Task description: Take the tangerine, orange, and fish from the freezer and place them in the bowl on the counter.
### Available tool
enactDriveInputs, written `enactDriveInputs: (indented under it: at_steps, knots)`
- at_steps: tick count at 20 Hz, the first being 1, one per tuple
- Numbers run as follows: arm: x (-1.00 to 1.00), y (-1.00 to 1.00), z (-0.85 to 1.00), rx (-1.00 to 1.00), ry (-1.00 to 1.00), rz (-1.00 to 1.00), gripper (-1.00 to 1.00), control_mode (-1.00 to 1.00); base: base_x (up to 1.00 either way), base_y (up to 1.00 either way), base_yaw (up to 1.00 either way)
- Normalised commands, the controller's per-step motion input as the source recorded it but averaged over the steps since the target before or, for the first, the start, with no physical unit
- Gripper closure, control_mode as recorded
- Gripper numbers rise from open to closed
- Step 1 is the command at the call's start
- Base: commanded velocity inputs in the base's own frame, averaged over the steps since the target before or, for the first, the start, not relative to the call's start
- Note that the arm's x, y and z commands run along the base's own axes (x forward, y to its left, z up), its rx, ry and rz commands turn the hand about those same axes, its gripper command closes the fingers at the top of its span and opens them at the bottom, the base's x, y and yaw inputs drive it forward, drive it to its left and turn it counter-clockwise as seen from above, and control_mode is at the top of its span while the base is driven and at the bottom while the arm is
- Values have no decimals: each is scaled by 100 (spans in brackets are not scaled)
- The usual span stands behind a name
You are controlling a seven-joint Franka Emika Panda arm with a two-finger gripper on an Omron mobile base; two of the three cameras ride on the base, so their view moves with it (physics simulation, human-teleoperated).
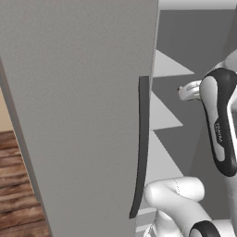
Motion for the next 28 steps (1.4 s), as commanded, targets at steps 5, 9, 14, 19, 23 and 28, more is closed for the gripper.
enactDriveInputs:
  at_steps: [5, 9, 14, 19, 23, 28]
  knots:
    - [-78, 0, 0, 0, 8, 0, 100, -100, 0, 0, 0]
    - [-70, 0, 0, 0, 12, 0, 100, -100, 0, 0, 0]
    - [-65, 0, 0, 0, 11, 0, 100, -100, 0, 0, 0]
    - [-52, 1, 0, 0, 9, -1, 100, -100, 0, 0, 0]
    - [-51, 3, 0, 0, 8, -2, 100, -100, 0, 0, 0]
    - [-44, 3, 0, 0, 7, -1, 100, -100, 0, 0, 0]
